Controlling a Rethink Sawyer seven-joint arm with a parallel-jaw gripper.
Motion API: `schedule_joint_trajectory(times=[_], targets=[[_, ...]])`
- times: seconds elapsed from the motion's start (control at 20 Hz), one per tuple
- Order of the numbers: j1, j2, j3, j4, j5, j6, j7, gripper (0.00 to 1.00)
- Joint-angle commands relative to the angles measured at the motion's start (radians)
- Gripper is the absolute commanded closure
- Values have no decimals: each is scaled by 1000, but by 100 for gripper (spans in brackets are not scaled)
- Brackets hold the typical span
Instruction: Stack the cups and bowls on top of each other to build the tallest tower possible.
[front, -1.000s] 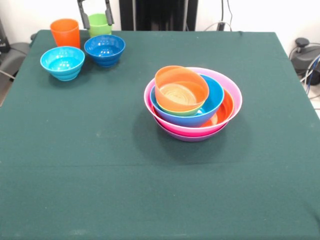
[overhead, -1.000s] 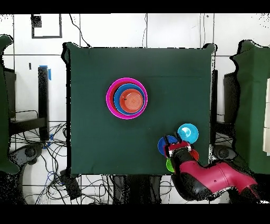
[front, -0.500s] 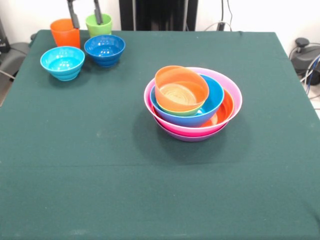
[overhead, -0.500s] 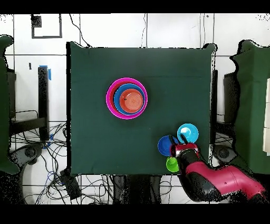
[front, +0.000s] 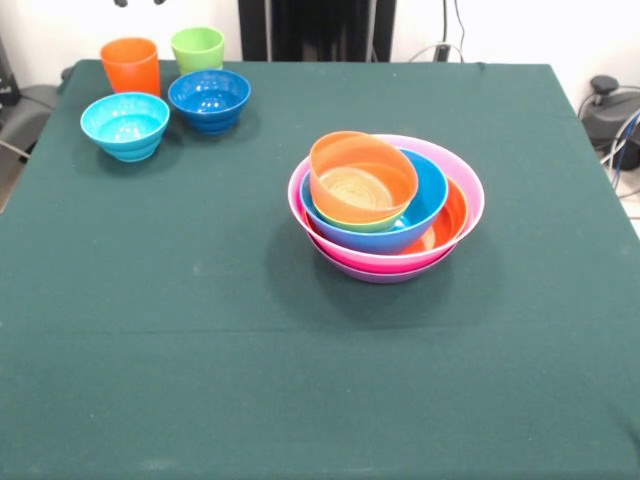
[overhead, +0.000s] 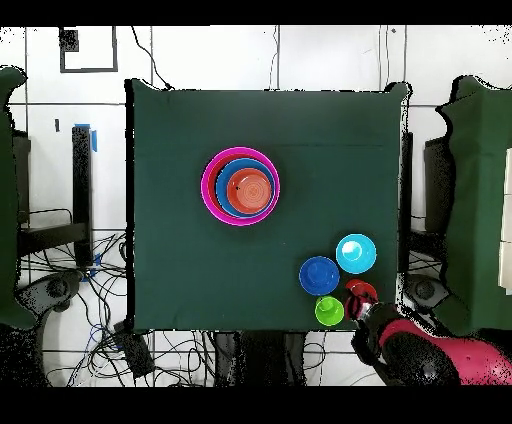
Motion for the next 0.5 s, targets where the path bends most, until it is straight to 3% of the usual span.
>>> schedule_joint_trajectory(times=[0.05, 0.25, 0.5], targets=[[103, 29, 38, 33, -118, 25, -196, 0], [87, 32, 33, 71, -200, -38, -184, 0], [13, -29, 110, 143, -153, -67, -204, 0]])
